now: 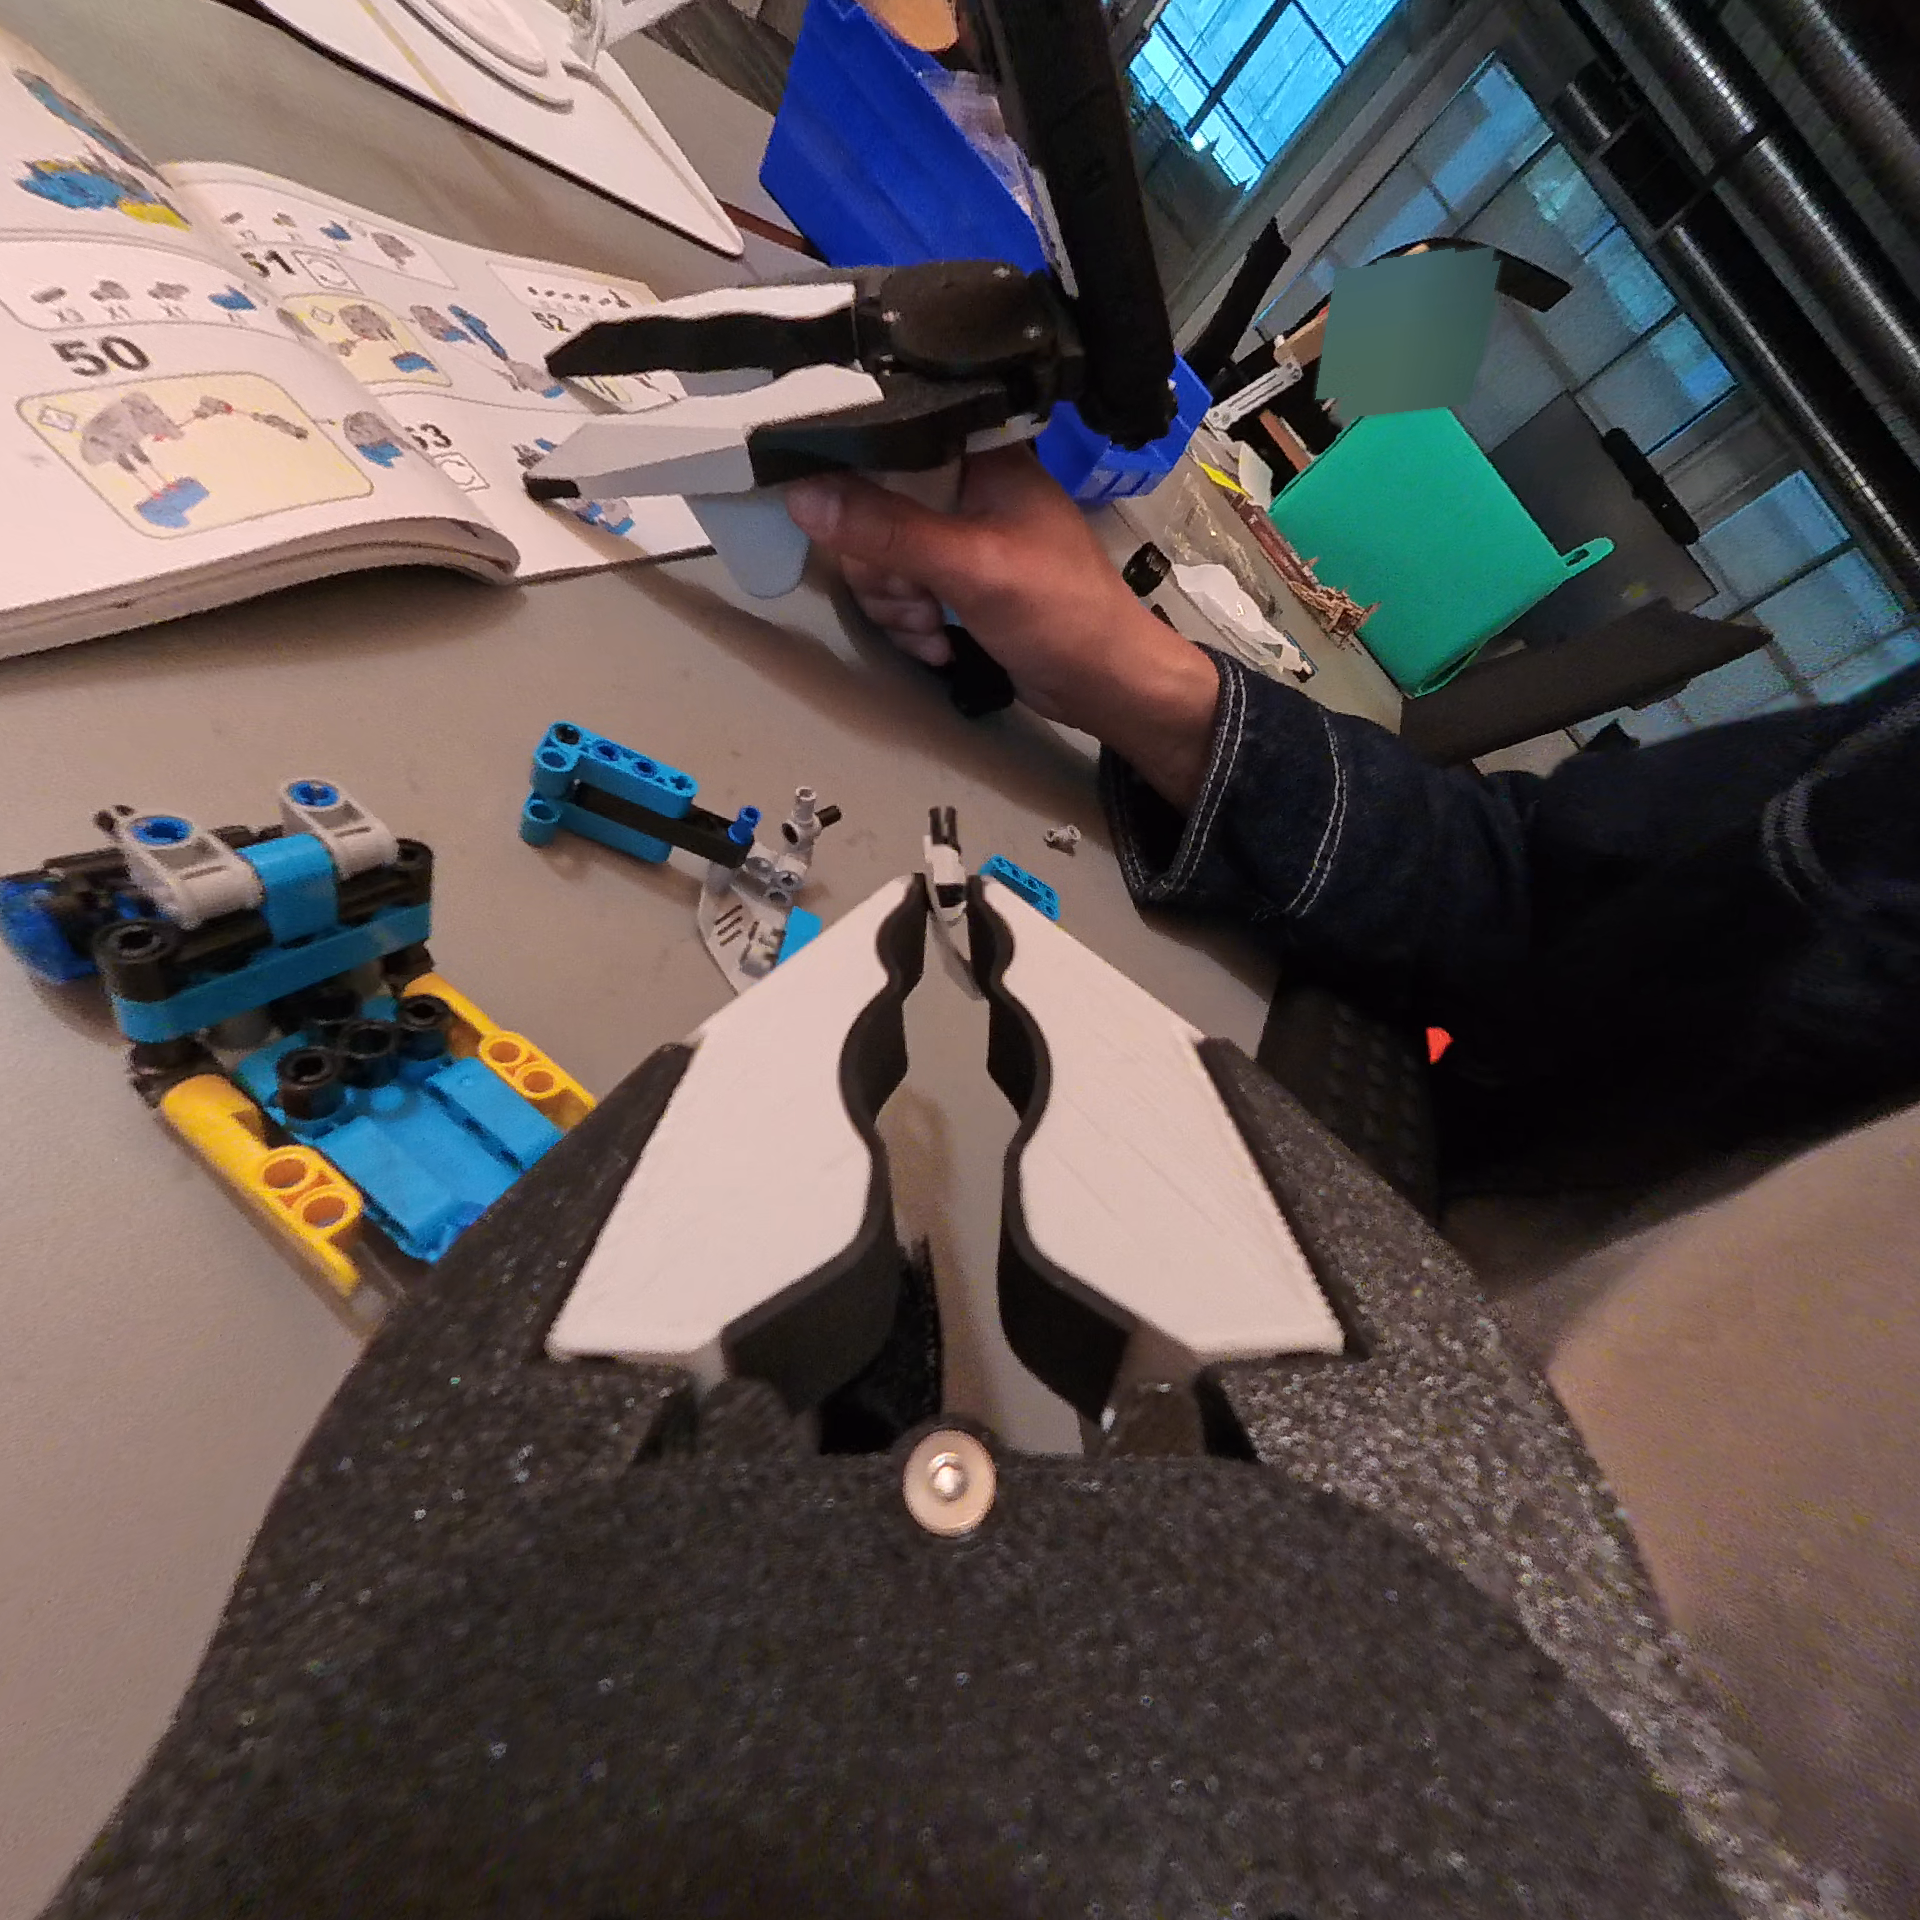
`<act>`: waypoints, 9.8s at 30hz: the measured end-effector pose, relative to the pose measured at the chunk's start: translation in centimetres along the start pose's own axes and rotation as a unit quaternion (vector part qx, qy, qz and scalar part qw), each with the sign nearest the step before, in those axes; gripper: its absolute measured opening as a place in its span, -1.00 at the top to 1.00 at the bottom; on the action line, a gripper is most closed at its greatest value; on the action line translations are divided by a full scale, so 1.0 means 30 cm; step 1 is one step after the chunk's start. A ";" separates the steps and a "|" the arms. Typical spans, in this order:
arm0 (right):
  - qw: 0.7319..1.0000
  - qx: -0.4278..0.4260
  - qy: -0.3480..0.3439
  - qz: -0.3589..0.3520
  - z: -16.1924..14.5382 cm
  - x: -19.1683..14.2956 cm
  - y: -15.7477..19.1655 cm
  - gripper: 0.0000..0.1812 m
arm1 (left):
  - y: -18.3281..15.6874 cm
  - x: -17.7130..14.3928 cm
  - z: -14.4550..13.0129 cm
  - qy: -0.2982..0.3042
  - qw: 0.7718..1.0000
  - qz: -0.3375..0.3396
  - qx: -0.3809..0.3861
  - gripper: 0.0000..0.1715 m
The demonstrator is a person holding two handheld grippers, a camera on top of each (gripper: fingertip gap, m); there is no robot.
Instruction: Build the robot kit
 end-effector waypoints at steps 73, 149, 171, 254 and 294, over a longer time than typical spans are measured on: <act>0.995 -0.070 0.033 0.062 -0.366 -0.545 0.422 0.63 | -0.021 0.038 -0.030 0.063 0.977 0.086 0.186 0.92; 0.930 -0.282 0.059 0.230 -0.392 -0.501 0.493 0.82 | -0.151 0.151 -0.207 0.204 0.932 -0.016 0.298 0.92; 0.924 -0.310 0.030 0.223 -0.331 -0.541 0.518 0.83 | -0.150 0.215 -0.252 0.247 0.904 0.011 0.349 0.92; 0.886 0.058 -0.023 0.460 -0.291 -0.573 0.547 0.93 | -0.213 0.146 -0.222 0.207 0.959 -0.132 0.139 0.94; 0.919 -0.104 -0.007 0.380 -0.331 -0.561 0.554 0.92 | -0.197 0.184 -0.286 0.252 0.938 -0.078 0.226 0.92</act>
Point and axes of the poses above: each gripper's, where its closed fingertips meet, x out along the fingers, z out of its top, y = z × x across the jaws, the point moved 3 cm from there along -x, back along the fingers, and after that the axes turned 5 degrees about -z, right-handed, at the moved point
